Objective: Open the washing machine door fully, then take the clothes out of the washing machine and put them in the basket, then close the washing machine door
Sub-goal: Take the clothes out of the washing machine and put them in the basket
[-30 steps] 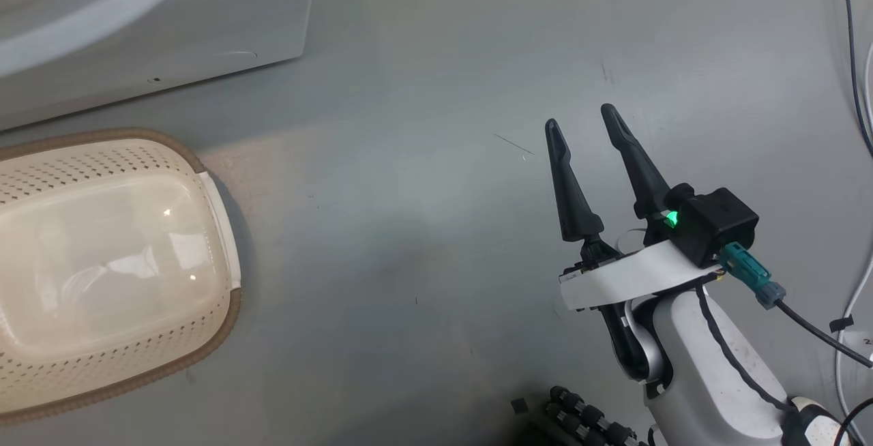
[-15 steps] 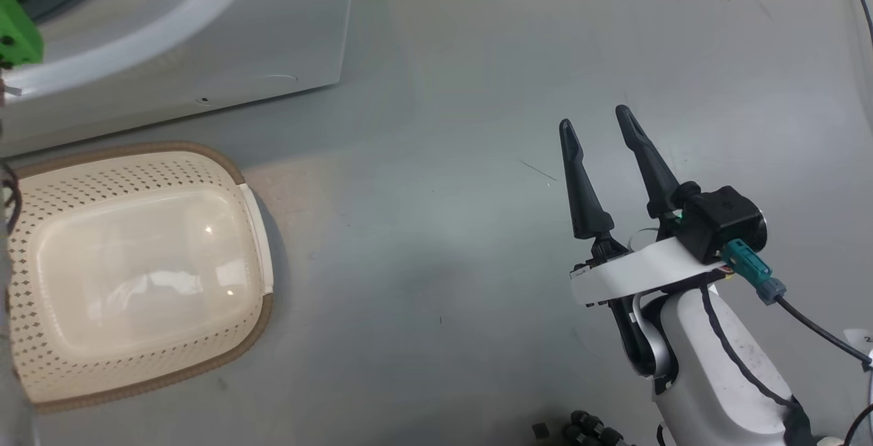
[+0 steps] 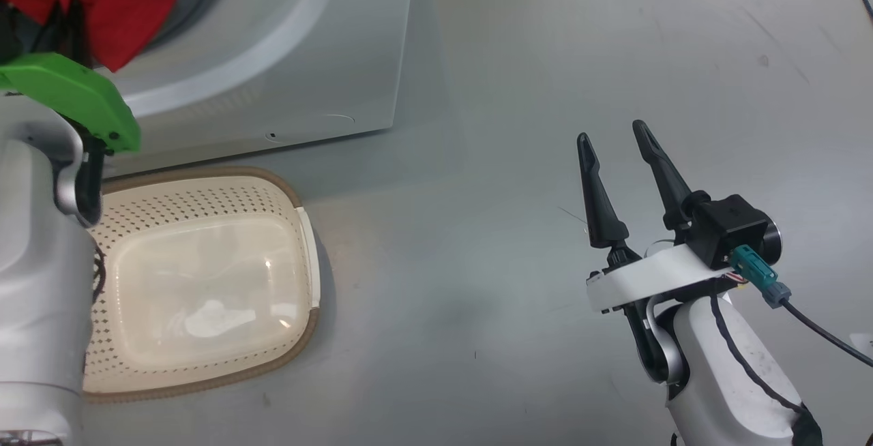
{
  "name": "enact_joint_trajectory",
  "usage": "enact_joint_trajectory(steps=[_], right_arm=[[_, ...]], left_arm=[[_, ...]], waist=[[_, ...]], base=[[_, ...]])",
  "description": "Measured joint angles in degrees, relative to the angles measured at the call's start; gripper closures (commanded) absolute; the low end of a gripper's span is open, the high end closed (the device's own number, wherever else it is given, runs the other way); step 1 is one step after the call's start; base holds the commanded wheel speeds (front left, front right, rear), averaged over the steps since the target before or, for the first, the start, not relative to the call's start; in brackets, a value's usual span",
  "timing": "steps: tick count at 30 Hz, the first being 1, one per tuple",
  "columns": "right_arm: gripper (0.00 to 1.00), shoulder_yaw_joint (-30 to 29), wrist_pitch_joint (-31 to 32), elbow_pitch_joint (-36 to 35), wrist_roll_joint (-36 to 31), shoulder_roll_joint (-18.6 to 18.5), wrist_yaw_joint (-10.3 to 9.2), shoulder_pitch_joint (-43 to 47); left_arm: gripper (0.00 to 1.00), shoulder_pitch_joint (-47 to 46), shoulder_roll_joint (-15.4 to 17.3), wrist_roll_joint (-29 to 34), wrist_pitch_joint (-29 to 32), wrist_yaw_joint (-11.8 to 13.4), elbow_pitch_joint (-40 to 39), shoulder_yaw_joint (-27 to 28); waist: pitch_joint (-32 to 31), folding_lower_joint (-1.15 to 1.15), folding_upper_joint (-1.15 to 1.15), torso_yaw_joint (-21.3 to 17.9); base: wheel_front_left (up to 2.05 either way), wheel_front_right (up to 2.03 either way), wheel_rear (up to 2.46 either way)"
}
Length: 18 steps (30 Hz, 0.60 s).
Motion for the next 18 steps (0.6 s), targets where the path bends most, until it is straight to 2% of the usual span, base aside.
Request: enact_joint_trajectory(steps=[10, 18], right_arm=[[0.0, -1.53, 0.0, 0.58, -0.08, -0.41, 0.49, 2.14], [0.0, -2.44, 0.0, 0.89, -0.19, -0.44, 0.81, 3.54]], left_arm=[[1.0, 4.48, -1.35, 0.26, -6.75, -0.05, -1.09, -3.33], [1.0, 8.04, -1.34, 2.78, -11.55, -0.32, -3.26, -6.57]], waist=[[-4.62, 0.0, 0.0, 3.91], [-7.61, 0.0, 0.0, 6.8]], base=[[0.0, 0.0, 0.0], [0.0, 0.0, 0.0]])
